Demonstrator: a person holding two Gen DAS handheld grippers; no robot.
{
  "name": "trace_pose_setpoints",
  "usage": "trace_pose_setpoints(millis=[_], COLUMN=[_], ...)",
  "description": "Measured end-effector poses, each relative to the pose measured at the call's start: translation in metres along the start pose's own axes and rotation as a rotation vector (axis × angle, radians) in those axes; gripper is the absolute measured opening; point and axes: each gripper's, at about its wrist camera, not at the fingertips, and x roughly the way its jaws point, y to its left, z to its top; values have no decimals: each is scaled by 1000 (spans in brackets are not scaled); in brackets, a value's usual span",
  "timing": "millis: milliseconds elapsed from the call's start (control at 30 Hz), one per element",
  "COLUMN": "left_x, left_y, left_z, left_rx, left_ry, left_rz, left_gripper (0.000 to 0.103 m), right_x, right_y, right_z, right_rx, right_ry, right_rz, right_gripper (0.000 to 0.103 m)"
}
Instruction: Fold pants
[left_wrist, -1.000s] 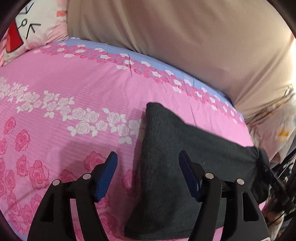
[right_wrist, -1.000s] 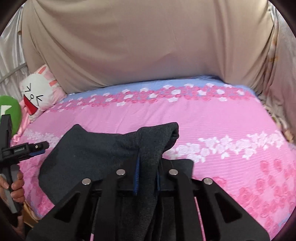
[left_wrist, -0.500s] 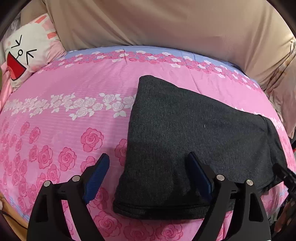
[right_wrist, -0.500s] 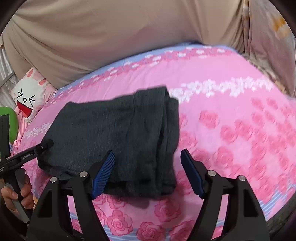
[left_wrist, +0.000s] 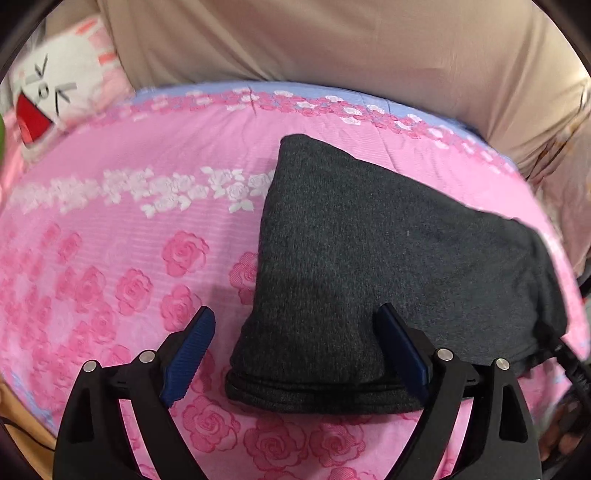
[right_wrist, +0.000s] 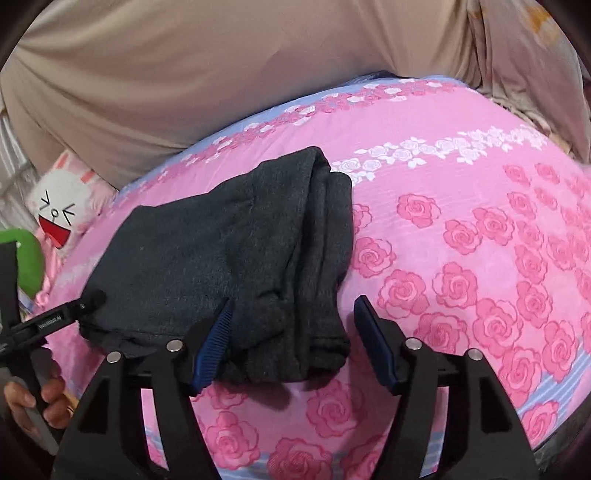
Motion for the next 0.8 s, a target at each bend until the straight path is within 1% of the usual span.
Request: trace_pose_setpoints(millis=[33,67,100,133,167,200,300,333,367,400,433,467,500,567,600,667,700,733,767,800], left_x=[3,6,9,7,9,10,16,18,21,24,24,19,9,-7,-17,-24,-23,-19,-15,-11], left_y=[7,12,20,24,25,25,17,14,11,10,11,13,16,19,20,18,17,15,16,18], left_z=[1,1,2,2,4,6,11,13,16,18,20,22,24,20,16,5,-3,-10,-15,-18], left_rx=[-36,-65,-101,-108,-108,-99,-56,-46,-33,-29,-53,-71,-70,-67,-59,-32,-13,-8,-13,-31], left_ry=[20,43,54,38,50,47,46,42,43,60,76,76,68,72,93,126,148,165,167,150], left_rz=[-66,-114,-172,-198,-213,-223,-307,-319,-304,-308,-330,-340,-356,-380,-389,-372,-337,-292,-257,-219], left_gripper=[87,87,90,90,90,91,90,83,50,36,29,17,13,11,11,14,20,25,39,58], right_x=[1,3,2,3,4,6,14,19,25,27,24,15,9,-11,-18,-22,-19,-15,-15,-16], right_y=[-1,-5,-8,-9,-8,-6,-3,-3,-5,-7,-8,-6,-5,0,1,-2,-3,-6,-10,-14], right_z=[0,-1,-1,-1,1,2,8,11,14,16,19,21,21,15,10,-2,-9,-17,-19,-21], right_rx=[5,24,36,44,44,44,51,63,85,105,115,106,100,86,74,73,67,63,78,101], right_ry=[9,21,17,17,20,23,25,28,49,61,56,43,40,39,47,78,98,111,96,84], right_rz=[13,43,64,87,105,124,175,200,192,198,216,222,230,252,249,236,213,183,195,213], right_gripper=[72,74,78,83,86,92,92,78,57,38,32,31,30,30,31,32,35,41,41,43])
